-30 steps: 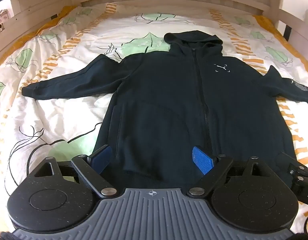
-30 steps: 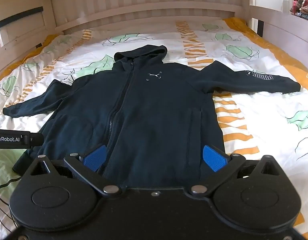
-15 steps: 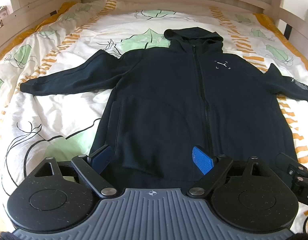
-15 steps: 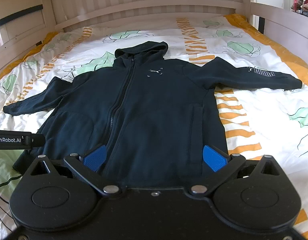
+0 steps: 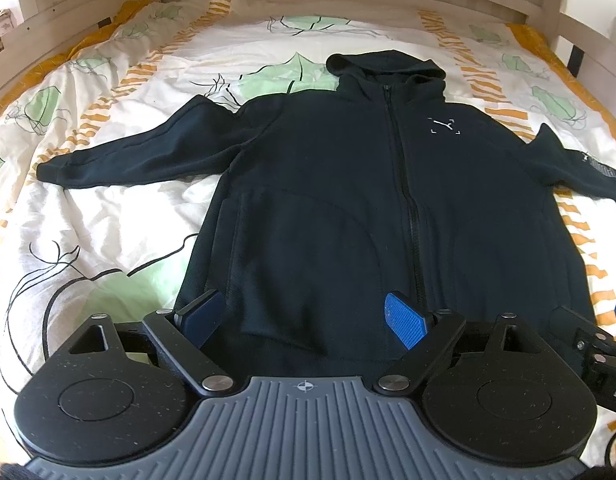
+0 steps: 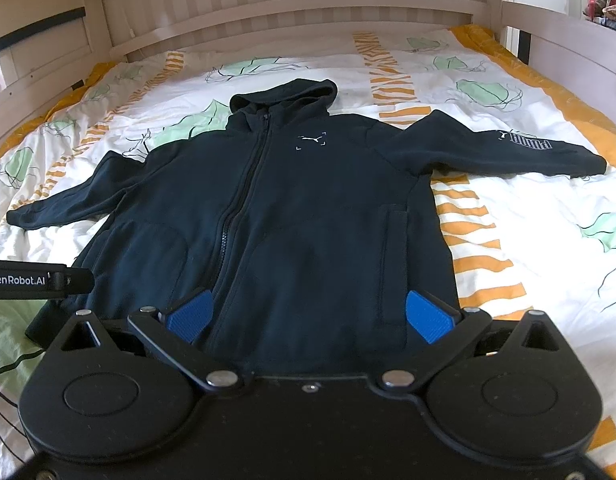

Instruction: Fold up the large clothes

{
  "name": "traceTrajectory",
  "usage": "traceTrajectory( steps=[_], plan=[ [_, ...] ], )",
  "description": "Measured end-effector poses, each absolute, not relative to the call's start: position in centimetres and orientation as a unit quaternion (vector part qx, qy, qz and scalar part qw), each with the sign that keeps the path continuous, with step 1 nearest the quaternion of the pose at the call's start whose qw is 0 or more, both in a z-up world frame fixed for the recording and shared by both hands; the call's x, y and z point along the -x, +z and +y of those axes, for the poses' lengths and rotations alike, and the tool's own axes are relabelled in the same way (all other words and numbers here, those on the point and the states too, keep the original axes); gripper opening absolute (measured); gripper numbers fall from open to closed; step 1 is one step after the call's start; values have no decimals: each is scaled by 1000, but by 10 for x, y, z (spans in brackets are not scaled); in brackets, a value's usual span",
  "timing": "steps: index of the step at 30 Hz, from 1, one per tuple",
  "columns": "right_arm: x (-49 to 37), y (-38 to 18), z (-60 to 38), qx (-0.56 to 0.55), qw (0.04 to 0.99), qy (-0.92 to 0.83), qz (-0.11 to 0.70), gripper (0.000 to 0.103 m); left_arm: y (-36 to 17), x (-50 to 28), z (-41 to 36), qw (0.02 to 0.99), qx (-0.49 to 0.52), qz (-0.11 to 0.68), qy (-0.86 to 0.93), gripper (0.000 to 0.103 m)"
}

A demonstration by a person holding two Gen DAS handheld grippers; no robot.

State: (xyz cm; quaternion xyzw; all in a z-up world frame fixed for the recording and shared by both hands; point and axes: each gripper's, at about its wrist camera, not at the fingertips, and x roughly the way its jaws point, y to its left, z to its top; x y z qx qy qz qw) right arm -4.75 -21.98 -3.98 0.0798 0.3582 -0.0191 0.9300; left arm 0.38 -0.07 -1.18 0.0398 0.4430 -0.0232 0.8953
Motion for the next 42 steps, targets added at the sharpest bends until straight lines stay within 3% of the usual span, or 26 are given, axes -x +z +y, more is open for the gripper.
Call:
traceTrajectory(
  steps=[42],
  plan=[
    [35, -35, -217, -73, 932, -12, 355, 102, -9, -17, 0, 897, -34, 440, -24, 88]
  ],
)
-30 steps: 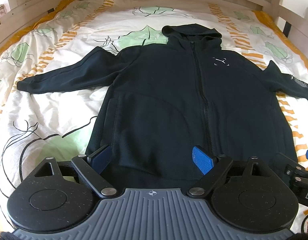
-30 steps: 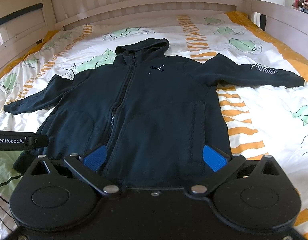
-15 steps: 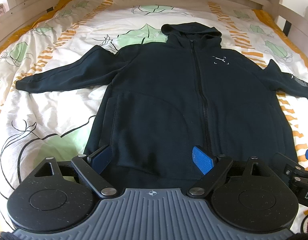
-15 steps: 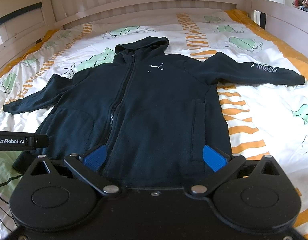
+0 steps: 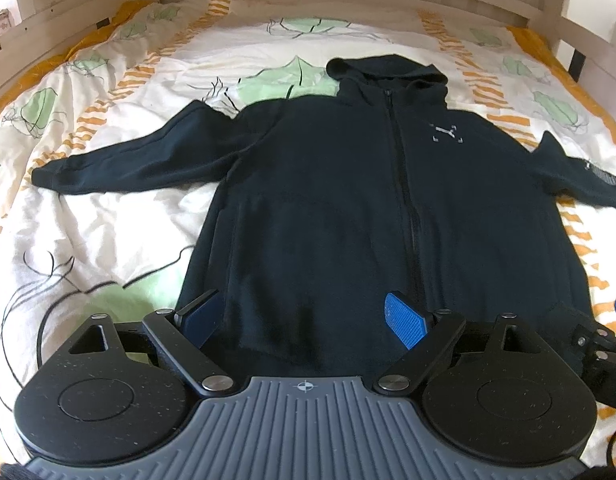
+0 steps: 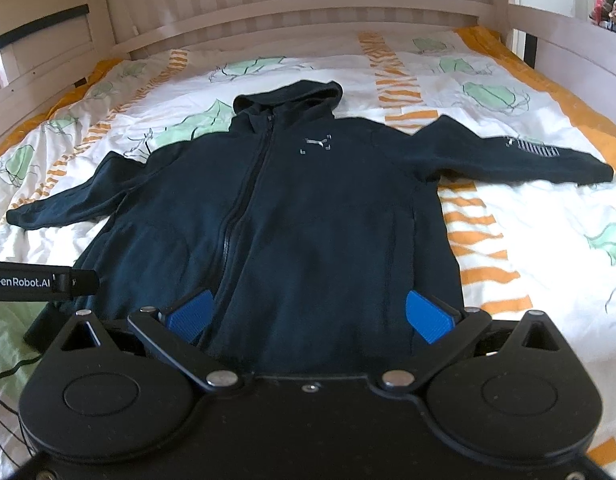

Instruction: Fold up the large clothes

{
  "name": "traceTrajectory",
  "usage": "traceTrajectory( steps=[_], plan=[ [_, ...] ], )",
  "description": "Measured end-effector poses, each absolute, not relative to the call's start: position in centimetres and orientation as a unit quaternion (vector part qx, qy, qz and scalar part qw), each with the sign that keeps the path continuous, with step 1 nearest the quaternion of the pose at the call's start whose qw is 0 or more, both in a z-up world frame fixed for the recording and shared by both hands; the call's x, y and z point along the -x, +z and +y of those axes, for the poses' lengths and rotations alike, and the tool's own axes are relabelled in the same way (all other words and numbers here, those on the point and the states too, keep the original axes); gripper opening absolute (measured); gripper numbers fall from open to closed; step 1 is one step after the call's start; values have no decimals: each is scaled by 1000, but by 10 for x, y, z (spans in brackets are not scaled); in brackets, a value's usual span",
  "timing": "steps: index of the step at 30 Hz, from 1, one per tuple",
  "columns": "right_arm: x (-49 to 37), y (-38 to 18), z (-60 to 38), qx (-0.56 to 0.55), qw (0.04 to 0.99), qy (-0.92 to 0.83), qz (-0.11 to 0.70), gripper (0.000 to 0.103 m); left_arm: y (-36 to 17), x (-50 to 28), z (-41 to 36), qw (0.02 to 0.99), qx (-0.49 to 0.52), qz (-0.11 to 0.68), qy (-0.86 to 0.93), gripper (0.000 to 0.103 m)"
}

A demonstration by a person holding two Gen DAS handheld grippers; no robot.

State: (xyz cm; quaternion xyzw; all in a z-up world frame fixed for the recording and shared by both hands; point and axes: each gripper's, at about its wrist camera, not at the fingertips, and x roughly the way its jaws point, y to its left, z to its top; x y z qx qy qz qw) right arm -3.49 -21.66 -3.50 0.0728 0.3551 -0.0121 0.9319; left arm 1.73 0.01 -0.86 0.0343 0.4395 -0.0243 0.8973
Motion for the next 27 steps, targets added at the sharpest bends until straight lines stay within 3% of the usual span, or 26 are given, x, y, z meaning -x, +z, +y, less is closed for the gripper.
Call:
traceTrajectory(
  steps=[16, 27],
  plan=[
    [-14, -18, -214, -64, 946, -6, 317, 102, 0, -63, 18, 915, -22, 401, -31, 88],
    [-45, -25, -211, -100, 940, 13, 325, 102, -13, -102, 70, 906, 106, 400, -84, 88]
  ],
)
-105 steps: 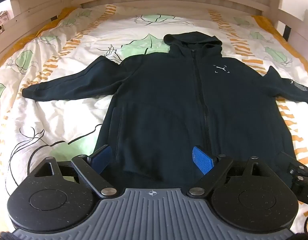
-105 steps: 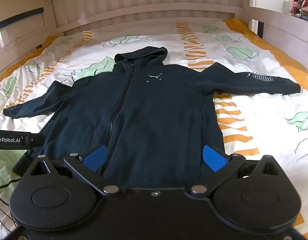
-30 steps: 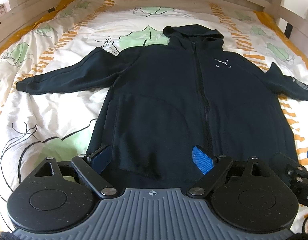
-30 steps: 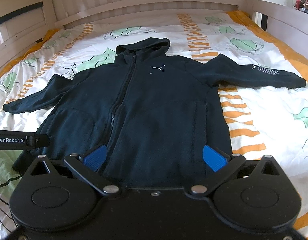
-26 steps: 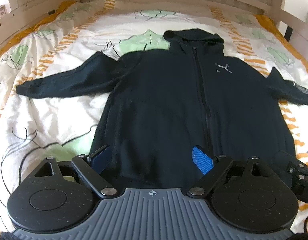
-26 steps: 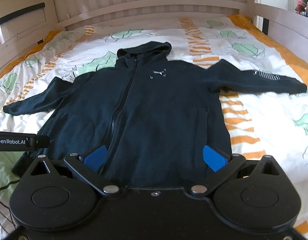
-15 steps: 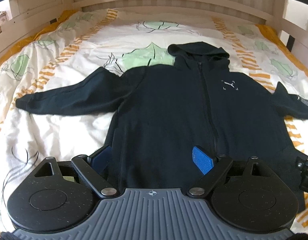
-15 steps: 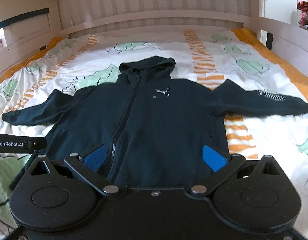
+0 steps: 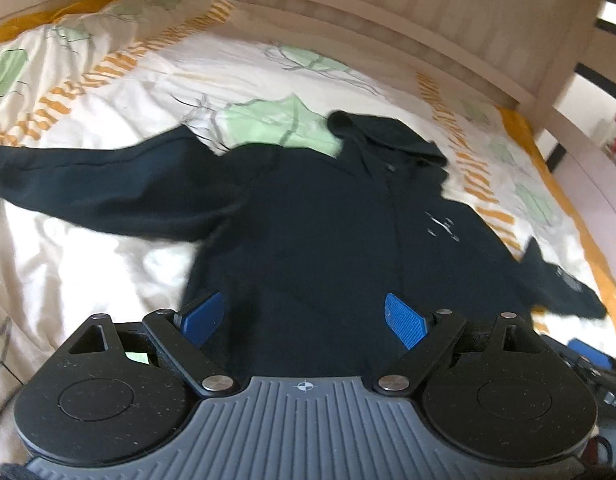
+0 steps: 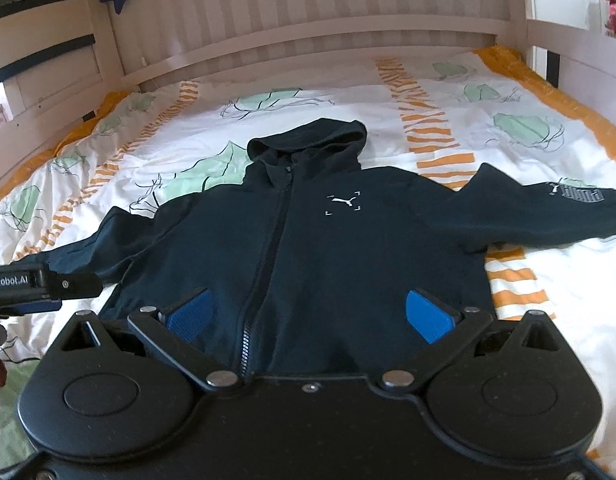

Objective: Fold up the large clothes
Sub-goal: 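Move the left gripper to the sleeve cuff nearest it and grasp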

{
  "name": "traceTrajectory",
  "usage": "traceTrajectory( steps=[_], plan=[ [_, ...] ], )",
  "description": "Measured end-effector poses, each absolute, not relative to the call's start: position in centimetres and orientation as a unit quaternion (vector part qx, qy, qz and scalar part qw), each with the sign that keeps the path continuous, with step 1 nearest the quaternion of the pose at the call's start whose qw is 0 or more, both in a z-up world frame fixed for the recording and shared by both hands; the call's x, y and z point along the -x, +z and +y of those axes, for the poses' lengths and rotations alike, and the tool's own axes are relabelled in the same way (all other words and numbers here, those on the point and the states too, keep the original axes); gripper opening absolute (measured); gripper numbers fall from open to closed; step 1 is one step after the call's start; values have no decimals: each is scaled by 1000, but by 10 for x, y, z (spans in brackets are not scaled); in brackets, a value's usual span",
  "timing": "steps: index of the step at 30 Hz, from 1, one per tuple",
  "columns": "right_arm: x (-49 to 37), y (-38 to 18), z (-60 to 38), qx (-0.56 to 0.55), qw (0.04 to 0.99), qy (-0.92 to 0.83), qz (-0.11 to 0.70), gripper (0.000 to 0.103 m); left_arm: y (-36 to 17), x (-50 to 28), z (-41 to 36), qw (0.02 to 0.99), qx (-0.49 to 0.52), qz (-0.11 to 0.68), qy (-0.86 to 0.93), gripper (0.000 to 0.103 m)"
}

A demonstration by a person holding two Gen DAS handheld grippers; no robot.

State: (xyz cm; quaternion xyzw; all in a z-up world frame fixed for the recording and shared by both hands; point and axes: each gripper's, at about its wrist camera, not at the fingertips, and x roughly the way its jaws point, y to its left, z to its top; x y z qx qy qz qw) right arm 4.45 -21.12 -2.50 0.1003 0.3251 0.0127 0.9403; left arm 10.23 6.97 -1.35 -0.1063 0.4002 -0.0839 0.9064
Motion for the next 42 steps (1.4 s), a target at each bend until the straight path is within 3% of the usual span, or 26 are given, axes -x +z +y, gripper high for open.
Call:
traceTrajectory(
  steps=[13, 34, 42],
  plan=[
    [-80, -42, -189, -107, 931, 64, 342, 102, -20, -146, 174, 912, 176, 369, -30, 95],
    [-126, -56, -130, -89, 922, 109, 361, 102, -78, -216, 326, 877, 252, 394, 110, 96],
    [-132, -62, -120, -83, 919, 112, 370, 102, -95, -240, 349, 877, 264, 384, 115, 94]
  ],
)
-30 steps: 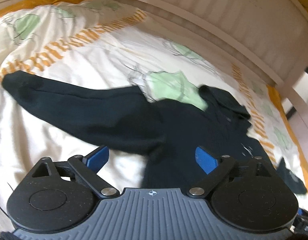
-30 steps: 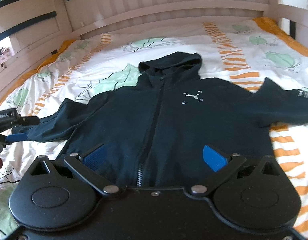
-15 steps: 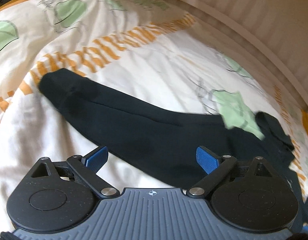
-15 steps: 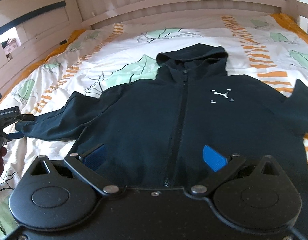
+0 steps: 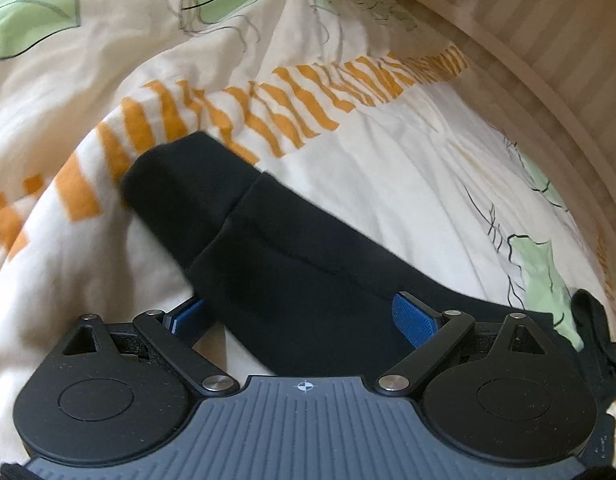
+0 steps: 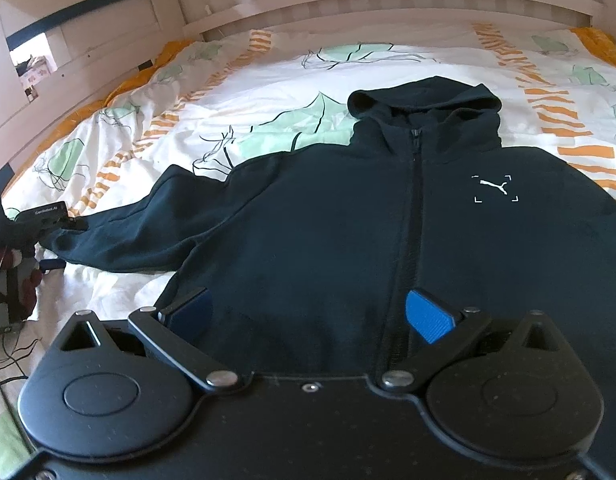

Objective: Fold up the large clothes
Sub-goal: 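Move the left gripper to the sleeve cuff nearest it and grasp, then lift the held sleeve with the left gripper, fold it across the body, release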

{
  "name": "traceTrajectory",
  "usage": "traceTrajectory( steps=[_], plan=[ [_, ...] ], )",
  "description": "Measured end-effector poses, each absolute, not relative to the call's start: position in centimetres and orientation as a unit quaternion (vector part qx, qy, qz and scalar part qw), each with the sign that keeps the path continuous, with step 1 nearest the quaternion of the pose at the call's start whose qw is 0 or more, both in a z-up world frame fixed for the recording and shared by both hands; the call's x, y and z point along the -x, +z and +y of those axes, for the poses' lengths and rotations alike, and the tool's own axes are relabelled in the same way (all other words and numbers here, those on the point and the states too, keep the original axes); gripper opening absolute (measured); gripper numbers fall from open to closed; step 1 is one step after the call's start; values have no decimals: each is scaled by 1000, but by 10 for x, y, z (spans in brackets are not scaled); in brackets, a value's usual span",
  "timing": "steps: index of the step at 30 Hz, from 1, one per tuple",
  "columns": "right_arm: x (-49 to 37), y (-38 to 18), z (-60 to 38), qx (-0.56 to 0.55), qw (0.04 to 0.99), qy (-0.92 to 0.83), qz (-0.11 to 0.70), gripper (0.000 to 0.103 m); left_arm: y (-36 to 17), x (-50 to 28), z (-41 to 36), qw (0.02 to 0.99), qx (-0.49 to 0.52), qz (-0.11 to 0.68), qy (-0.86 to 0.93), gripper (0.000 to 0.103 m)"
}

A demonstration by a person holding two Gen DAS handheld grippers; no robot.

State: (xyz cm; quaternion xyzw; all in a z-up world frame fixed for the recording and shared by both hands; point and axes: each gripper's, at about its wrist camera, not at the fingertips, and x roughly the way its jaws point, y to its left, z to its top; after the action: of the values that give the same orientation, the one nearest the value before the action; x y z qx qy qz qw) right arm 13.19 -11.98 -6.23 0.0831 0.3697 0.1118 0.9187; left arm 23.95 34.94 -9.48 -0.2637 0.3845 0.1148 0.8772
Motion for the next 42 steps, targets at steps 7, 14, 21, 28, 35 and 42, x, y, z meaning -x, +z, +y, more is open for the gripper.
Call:
traceTrajectory(
  steps=[7, 14, 21, 28, 35, 42],
  plan=[
    [-131, -68, -119, -86, 915, 109, 379, 102, -91, -243, 359, 887, 274, 355, 107, 11],
    [-127, -71, -125, -91, 913, 103, 383, 102, -45, -230, 347, 913, 276, 292, 75, 6],
    [-134, -71, -126, -86, 920, 94, 371, 102, 20, -224, 309, 938, 255, 235, 6, 6],
    [-191, -66, -85, -32, 936, 104, 335, 102, 57, -223, 272, 957, 206, 199, -48, 6],
    [-262, -87, -30, 1, 933, 102, 346, 102, 59, -229, 251, 962, 176, 193, -83, 6],
    [-277, -132, 13, 99, 915, 89, 382, 102, 59, -225, 230, 961, 160, 193, -118, 6]
  ],
)
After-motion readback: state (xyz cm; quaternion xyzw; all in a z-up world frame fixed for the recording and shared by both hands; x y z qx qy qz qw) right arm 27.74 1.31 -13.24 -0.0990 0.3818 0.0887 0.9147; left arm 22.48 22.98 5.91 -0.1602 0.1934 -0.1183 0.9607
